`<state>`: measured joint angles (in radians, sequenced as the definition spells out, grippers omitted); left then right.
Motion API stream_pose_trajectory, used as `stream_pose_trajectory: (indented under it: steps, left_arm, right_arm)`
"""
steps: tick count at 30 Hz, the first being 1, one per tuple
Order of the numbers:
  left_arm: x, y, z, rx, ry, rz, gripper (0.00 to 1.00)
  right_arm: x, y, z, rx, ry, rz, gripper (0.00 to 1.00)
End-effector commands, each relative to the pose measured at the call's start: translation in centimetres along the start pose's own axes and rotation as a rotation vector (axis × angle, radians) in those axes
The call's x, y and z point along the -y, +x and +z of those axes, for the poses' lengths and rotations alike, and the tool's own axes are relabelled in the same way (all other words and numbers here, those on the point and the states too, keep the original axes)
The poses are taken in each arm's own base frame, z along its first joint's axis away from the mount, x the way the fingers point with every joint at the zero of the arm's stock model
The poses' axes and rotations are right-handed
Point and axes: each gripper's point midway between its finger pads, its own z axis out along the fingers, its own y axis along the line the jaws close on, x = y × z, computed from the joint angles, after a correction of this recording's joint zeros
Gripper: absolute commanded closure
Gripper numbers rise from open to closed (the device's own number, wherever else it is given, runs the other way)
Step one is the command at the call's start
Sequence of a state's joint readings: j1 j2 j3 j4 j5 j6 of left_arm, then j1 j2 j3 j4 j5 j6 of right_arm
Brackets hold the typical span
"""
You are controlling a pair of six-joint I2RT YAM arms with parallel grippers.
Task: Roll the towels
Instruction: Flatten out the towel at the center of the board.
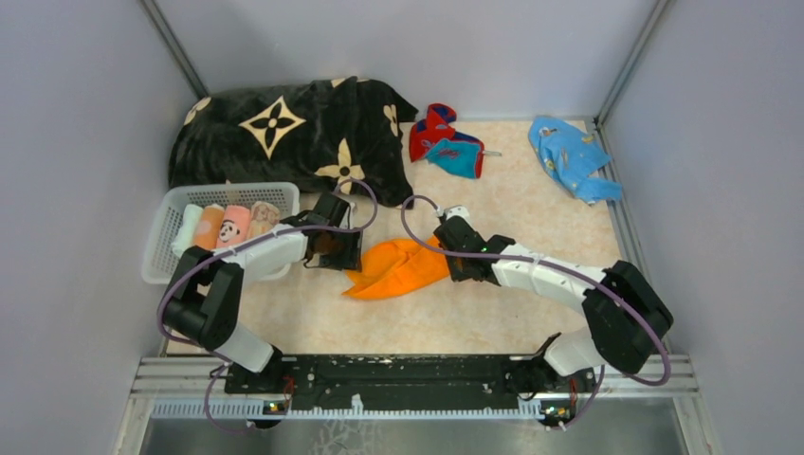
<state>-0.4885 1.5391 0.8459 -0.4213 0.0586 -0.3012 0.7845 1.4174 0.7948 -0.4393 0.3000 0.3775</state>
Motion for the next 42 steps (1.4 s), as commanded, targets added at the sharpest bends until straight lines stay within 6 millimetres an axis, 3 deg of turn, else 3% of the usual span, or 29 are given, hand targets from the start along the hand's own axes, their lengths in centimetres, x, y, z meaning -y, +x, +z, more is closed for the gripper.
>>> stream_pose_trajectory:
  steps: [1,10,17,26,29,32,37,40,42]
  left_arm:
    - [0.7,-0.2,0.1,-0.024,0.026,0.037,0.4]
    - [0.2,1.6,0.8,-0.104,0.005,0.03,0.55]
    - [-0.3,2.5,-0.1,-0.134,-0.048,0.036,0.55]
    - [-0.2,4.1,0.5,-0.197,-0.17,0.08,0.58]
    - [-0.5,4.7,1.0,-0.219,-0.199,0.091,0.62]
    - [-0.9,4.9,1.4,-0.221,-0.225,0.089,0.74]
    - [-0.9,3.0,1.1,-0.165,-0.252,0.103,1.0]
    - [-0.8,0.2,-0.7,-0.083,-0.276,0.125,1.0]
    - [-0.4,-2.7,-2.8,0.002,-0.293,0.141,1.0]
  right_arm:
    - [0.8,-2.3,-1.5,0.079,0.006,0.036,1.0]
    - [1.5,-3.6,-2.6,0.143,0.011,0.062,1.0]
    - [2.6,-5.4,-3.9,0.217,0.014,0.111,1.0]
    - [3.4,-6.0,-4.7,0.262,0.015,0.14,1.0]
    - [3.7,-6.5,-5.2,0.285,0.018,0.151,1.0]
    - [4.2,-7.0,-5.7,0.309,0.026,0.163,1.0]
    - [6.4,-8.2,-7.0,0.349,0.08,0.183,1.0]
    - [7.9,-9.7,-8.5,0.399,0.109,0.199,1.0]
    - [9.1,-11.1,-10.2,0.447,0.141,0.2,1.0]
